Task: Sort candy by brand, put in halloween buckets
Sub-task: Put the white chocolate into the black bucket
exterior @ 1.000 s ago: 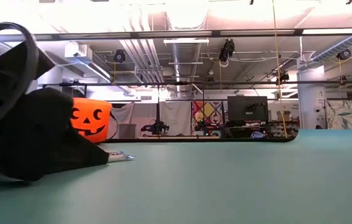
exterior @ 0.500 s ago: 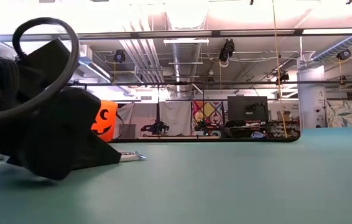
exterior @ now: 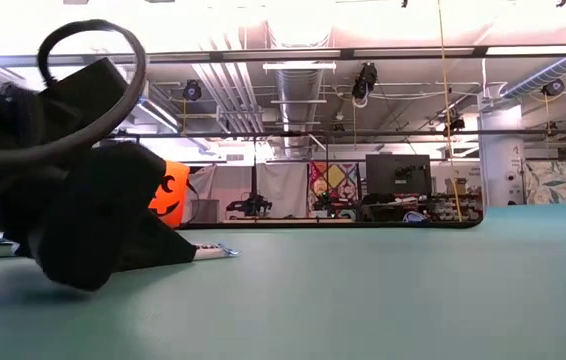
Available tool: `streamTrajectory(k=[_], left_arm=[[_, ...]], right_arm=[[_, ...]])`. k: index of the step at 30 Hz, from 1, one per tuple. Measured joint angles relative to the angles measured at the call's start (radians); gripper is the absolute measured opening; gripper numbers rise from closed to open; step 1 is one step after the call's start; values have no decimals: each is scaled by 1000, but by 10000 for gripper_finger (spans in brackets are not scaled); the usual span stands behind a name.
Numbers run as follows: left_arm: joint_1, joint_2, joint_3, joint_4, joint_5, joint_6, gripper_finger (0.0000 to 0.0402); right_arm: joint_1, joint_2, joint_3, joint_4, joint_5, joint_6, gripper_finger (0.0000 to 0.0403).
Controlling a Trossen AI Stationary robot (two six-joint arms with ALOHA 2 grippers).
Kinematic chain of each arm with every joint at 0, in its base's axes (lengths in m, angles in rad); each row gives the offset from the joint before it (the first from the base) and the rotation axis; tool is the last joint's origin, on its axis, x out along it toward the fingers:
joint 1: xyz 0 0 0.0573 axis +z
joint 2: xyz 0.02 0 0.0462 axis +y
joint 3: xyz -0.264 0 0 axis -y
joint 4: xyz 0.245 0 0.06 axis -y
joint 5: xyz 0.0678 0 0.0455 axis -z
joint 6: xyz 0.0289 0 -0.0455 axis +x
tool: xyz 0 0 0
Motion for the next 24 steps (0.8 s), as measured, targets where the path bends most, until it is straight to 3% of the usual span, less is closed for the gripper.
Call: streamTrajectory(k=[6,11,15,20,24], left_arm=[[4,-171,-14,-251,161,8,88],[9,-414,-75,-396,155,-91,88],[16,-646,-152,-374,157,-105,88],[18,-916,-209,-338,169,-74,88],[19,-1082,-224,-317,239,-18,88]], right_arm=[[9,3,-2,22,37,-255,325],[36,57,-21,42,37,-488,325],[46,143,-26,157,65,-616,325],[45,254,24,296,274,-764,325],[42,321,130,316,332,-876,325]])
